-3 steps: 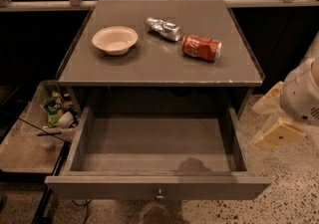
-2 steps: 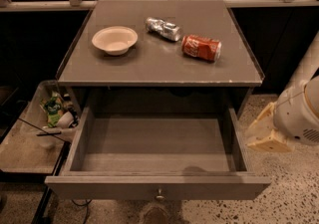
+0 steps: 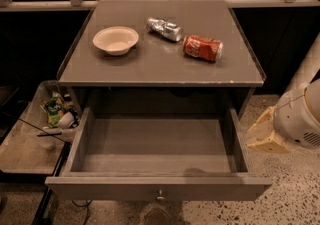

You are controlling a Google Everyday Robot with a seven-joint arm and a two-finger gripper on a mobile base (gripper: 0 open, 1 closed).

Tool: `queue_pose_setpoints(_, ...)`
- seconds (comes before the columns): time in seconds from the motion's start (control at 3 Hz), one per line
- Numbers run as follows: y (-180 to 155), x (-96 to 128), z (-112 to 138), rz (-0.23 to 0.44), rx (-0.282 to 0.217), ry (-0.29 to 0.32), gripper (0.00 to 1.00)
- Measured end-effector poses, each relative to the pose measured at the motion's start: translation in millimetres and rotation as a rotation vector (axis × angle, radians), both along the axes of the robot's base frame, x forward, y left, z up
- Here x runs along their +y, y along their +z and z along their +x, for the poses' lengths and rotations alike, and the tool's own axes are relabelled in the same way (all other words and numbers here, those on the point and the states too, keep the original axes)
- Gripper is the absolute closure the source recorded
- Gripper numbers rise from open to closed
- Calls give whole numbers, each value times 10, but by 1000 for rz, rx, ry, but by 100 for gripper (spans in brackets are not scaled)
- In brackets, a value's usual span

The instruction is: Close top drawer

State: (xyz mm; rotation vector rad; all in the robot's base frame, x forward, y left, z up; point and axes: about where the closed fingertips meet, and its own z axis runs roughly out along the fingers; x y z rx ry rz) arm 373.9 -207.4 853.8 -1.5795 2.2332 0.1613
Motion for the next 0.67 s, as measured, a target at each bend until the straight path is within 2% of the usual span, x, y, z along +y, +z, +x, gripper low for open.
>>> queue_pose_setpoints(0.67, -583, 117, -249, 39, 77, -42, 100)
